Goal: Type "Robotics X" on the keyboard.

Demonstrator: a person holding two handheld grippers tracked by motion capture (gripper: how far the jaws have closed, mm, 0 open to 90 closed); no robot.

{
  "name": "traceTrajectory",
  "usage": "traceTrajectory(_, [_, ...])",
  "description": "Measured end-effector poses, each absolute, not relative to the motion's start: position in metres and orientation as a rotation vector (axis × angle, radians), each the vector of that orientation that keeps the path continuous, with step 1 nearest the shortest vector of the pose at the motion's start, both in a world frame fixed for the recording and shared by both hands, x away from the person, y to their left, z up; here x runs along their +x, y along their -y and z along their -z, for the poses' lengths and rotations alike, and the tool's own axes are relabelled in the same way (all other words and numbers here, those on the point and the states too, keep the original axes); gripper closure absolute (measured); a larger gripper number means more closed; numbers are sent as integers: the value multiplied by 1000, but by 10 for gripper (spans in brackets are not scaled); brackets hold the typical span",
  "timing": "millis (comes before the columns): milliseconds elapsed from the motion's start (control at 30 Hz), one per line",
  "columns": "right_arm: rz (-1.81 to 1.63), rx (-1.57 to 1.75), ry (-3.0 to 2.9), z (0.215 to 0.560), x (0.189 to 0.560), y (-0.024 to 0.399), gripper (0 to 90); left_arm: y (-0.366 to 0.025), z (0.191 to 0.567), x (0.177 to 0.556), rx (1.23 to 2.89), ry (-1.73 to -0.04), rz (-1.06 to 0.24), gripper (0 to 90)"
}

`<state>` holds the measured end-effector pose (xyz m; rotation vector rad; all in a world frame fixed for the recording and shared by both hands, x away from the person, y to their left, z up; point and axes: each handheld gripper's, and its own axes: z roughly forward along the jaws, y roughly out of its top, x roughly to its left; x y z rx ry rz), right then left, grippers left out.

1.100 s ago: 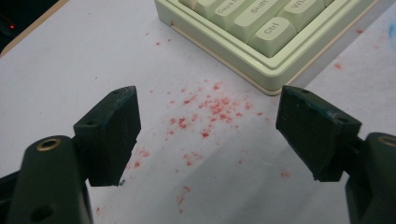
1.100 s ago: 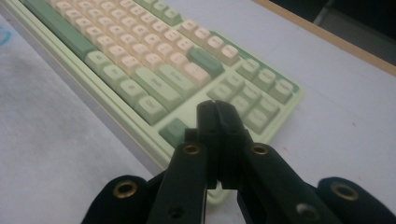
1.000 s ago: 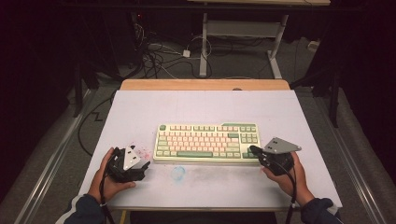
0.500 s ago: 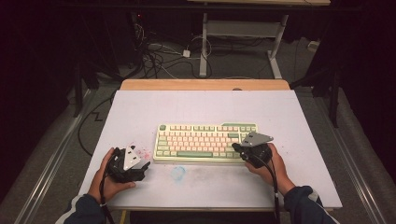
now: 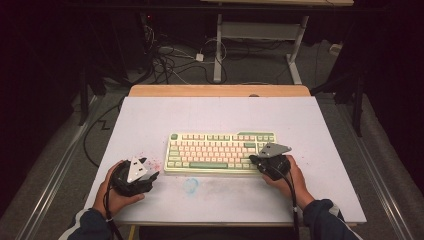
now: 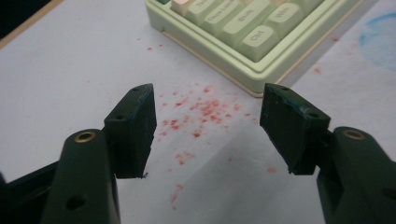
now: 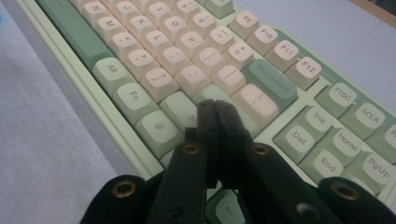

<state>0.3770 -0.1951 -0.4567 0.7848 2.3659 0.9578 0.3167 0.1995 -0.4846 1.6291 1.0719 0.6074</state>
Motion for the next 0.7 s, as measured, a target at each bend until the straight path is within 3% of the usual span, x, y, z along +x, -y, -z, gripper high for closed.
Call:
traceTrajectory(67, [-962, 781, -2358, 458, 376, 195, 900, -200, 484, 316, 1631, -1076, -589, 388])
traceTrajectory(167, [-956, 776, -2351, 458, 374, 195, 900, -201, 479, 315, 1631, -1063, -584, 604])
traceTrajectory(333, [-962, 771, -2348, 459, 374, 196, 900, -201, 473, 316, 1603, -1063, -524, 850])
traceTrajectory(700, [-964, 770, -2342, 460, 374, 196, 900, -179, 455, 337, 1622, -1055, -462, 873])
